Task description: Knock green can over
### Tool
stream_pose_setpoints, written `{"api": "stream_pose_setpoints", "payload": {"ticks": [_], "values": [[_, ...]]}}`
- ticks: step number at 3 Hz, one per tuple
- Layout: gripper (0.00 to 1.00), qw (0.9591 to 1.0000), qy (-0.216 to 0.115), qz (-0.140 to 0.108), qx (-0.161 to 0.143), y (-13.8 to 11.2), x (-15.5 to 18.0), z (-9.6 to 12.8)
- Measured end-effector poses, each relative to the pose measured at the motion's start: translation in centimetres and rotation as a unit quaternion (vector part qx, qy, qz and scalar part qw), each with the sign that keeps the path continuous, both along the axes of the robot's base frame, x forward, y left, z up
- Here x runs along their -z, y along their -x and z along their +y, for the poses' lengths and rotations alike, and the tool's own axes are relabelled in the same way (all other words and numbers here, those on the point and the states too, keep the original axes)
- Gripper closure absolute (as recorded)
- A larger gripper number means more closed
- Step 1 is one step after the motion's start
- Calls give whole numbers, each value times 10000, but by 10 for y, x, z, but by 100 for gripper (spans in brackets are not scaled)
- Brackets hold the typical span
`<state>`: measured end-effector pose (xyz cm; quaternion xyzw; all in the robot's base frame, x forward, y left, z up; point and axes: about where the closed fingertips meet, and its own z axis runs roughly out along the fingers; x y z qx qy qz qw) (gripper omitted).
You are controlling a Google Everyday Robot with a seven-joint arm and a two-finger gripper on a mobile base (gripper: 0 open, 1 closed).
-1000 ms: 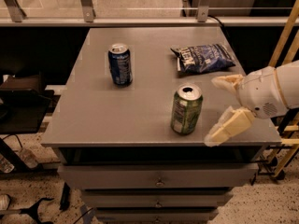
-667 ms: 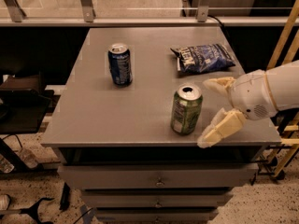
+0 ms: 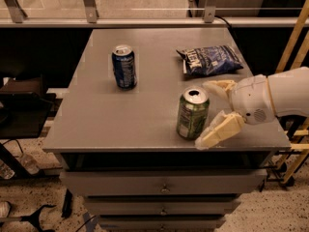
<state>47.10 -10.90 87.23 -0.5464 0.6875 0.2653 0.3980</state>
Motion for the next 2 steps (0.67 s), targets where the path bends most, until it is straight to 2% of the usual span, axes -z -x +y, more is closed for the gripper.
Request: {"api": "stream_pose_setpoints", "payload": {"ticks": [1, 2], "values": [[0, 9996, -270, 41, -48, -2, -1, 7], [18, 9990, -435, 79, -85, -4, 0, 11]]}}
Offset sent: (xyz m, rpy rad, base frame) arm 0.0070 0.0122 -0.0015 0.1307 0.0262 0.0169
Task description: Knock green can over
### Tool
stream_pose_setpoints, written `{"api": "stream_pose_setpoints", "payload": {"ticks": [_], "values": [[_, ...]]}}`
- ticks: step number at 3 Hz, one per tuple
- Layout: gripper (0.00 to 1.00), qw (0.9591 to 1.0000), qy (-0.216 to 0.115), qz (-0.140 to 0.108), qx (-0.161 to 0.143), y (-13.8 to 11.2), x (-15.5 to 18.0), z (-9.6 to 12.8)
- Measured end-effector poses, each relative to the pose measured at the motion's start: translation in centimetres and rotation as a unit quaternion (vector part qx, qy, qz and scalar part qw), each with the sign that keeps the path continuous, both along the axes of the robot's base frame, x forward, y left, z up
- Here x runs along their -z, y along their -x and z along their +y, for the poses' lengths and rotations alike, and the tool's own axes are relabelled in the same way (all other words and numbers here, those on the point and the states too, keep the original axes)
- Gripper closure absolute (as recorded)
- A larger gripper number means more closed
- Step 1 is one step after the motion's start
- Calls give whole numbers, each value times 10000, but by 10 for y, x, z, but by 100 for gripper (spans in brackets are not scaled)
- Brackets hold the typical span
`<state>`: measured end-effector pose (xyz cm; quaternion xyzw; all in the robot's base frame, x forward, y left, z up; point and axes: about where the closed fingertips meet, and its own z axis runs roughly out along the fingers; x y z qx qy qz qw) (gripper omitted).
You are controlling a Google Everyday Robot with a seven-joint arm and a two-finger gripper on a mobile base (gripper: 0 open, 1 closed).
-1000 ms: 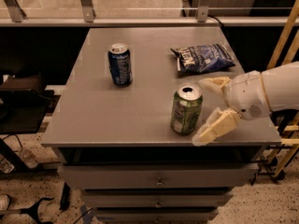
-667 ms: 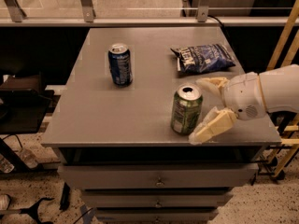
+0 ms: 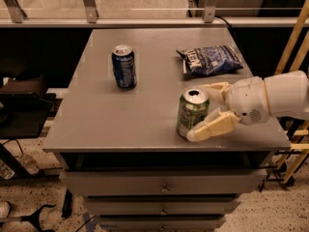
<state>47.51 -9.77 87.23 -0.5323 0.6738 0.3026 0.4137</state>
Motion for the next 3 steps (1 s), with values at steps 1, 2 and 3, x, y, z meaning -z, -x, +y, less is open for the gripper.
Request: {"api": "stream_pose_setpoints", "payload": {"ticks": [1, 2, 3], "values": [[42, 9999, -72, 78, -8, -1, 3, 4], [64, 9998, -133, 141, -25, -3, 3, 8], [88, 9997, -149, 172, -37, -11, -3, 7]]}}
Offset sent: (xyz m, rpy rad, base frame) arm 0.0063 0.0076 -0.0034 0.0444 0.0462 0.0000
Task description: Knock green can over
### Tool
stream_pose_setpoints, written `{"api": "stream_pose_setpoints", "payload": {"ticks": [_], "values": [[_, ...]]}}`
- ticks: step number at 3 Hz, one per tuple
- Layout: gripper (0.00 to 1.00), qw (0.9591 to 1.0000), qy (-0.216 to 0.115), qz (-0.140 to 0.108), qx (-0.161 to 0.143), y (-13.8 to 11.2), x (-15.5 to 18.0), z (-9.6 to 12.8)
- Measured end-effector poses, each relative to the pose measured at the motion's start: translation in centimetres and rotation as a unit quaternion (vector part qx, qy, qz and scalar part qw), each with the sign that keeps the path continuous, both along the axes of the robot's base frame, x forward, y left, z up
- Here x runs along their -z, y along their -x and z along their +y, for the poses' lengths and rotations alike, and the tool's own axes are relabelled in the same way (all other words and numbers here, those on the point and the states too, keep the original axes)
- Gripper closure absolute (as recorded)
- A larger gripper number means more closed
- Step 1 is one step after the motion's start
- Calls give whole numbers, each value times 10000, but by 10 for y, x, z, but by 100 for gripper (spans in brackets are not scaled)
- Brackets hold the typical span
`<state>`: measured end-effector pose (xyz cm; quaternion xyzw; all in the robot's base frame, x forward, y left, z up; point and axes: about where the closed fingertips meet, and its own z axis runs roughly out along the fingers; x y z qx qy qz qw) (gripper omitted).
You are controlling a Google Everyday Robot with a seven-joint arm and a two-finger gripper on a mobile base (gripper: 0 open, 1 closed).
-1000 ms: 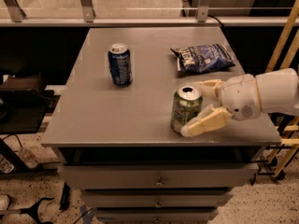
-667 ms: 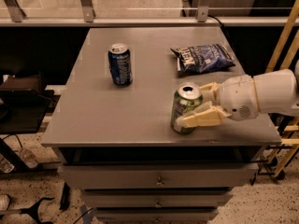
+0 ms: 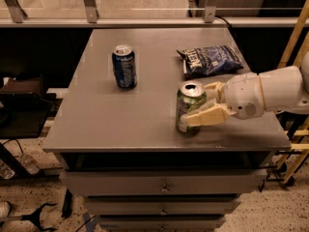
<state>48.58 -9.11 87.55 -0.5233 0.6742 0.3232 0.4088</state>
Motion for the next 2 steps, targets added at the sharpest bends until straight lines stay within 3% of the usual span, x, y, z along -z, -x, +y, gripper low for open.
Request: {"api": "stream_pose_setpoints", "payload": {"ticks": [1, 2], "values": [[100, 9990, 388, -214, -41, -22, -16, -9], [100, 9901, 1318, -409, -256, -47, -25, -11]]}}
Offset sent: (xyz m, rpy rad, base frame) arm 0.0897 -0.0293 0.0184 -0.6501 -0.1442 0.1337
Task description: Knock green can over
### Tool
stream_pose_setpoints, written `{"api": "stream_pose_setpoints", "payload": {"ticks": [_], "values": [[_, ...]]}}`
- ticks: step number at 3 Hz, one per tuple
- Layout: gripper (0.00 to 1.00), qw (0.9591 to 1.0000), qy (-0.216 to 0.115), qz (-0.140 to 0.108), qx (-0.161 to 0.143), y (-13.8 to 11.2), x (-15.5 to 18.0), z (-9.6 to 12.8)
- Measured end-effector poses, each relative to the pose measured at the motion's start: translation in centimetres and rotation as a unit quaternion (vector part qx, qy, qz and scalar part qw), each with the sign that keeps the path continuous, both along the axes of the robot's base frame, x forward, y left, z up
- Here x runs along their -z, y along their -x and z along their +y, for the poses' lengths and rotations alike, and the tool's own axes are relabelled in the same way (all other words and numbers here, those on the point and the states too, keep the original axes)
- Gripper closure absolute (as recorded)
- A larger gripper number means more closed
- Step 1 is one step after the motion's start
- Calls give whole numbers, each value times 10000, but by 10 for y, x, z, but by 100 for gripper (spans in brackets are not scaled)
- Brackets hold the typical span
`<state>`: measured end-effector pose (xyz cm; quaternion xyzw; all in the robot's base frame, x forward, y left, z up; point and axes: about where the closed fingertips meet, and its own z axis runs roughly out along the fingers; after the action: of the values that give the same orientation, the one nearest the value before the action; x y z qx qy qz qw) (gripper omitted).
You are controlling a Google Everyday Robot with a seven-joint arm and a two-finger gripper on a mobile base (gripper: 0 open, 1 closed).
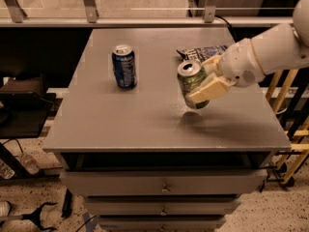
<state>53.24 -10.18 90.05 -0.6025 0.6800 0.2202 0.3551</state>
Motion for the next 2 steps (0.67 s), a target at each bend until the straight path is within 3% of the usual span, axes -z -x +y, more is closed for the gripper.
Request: {"api": "stream_pose_setpoints", "payload": {"ticks": [1, 2], "values": [[100, 9934, 1094, -60, -349, -11, 9, 10], [100, 9698, 2255, 10, -932, -5, 35, 25]]}}
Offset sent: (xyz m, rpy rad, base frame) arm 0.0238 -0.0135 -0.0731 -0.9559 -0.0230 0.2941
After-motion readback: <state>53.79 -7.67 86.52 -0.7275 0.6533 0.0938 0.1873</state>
